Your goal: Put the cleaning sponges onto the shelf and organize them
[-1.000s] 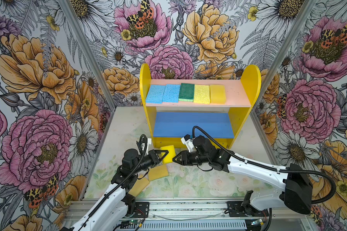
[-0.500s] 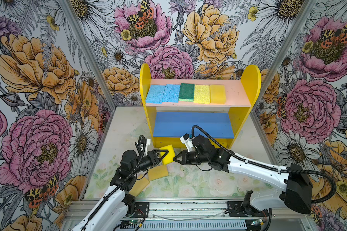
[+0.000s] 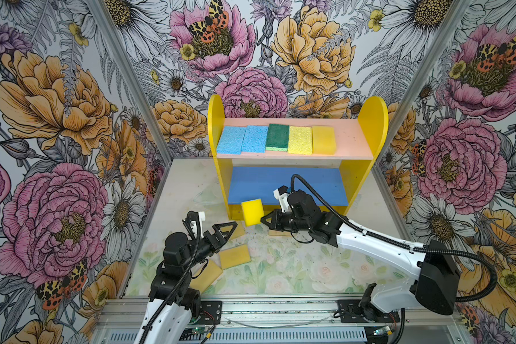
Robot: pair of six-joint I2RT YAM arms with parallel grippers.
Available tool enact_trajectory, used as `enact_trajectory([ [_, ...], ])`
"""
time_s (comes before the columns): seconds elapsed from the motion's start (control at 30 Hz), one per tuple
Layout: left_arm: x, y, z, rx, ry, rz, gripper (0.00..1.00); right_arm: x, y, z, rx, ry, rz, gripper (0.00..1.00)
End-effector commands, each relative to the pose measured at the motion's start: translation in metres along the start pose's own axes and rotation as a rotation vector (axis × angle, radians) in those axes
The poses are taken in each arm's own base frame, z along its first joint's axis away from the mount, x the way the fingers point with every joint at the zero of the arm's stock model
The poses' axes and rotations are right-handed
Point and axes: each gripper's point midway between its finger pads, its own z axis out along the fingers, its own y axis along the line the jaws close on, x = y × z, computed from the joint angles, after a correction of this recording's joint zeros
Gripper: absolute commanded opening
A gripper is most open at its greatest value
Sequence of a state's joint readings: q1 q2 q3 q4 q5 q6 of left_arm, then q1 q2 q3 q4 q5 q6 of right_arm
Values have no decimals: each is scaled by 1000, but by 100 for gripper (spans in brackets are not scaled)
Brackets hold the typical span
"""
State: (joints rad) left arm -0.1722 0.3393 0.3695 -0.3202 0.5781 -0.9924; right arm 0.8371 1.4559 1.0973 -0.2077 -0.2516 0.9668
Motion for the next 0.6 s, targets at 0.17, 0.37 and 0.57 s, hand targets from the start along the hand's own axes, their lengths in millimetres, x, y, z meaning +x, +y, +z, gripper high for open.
enact_trajectory([
  [0.17, -15, 42, -28, -269, -154, 17, 99, -62, -1, 22, 9, -134, 4, 0],
  [0.37, -26, 23, -40, -270, -201, 104, 99, -77, -7, 43, 11, -186, 27, 0],
  [0.57, -25, 9, -46, -279, -185, 166, 99, -87, -11, 61, -23, -241, 59, 0],
])
